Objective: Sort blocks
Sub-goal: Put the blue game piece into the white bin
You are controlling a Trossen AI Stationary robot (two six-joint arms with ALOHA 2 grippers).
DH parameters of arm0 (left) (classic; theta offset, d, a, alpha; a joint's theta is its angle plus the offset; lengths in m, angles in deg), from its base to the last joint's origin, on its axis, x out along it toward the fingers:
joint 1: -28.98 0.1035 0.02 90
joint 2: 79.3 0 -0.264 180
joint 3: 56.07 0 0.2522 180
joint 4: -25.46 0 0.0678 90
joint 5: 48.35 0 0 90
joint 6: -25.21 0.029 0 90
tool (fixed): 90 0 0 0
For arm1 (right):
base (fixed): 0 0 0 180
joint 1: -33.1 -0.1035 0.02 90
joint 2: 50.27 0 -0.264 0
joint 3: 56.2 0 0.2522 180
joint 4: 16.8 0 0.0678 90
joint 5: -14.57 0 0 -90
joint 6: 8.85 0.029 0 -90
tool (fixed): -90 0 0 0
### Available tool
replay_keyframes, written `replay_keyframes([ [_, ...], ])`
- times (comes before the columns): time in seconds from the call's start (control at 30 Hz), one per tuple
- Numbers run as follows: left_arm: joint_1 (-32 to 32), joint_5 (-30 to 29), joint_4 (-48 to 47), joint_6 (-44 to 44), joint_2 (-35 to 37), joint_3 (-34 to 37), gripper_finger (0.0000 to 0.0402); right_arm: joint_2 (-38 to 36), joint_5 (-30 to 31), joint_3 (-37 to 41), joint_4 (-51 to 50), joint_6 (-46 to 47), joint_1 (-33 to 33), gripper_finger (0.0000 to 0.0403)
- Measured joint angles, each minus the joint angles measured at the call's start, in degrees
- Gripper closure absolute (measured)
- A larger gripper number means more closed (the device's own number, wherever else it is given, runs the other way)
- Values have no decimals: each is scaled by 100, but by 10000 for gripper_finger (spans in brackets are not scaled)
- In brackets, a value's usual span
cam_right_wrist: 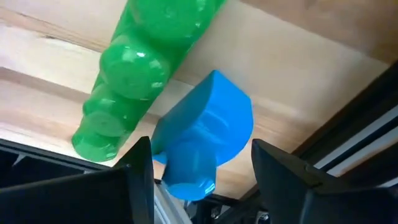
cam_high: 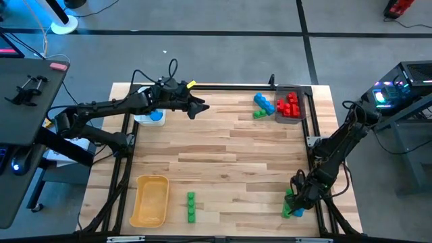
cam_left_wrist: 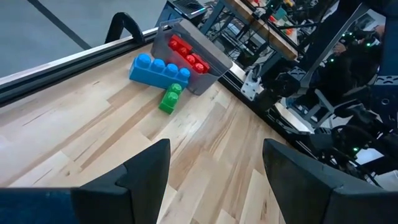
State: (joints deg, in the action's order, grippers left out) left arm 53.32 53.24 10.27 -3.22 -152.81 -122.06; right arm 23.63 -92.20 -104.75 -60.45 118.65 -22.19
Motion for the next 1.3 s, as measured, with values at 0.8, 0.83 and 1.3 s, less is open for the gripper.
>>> replay_keyframes([
  [0.8, -2, -2, -4, 11, 0, 0, 158, -11, 7, -284, -317, -154, 0, 226],
  [0.83, -2, -2, -4, 11, 0, 1, 158, -11, 7, -284, -298, -153, 0, 226],
  [1.3, -2, -2, -33, 11, 0, 0, 158, 78, -8, -286, -247, -180, 0, 307],
])
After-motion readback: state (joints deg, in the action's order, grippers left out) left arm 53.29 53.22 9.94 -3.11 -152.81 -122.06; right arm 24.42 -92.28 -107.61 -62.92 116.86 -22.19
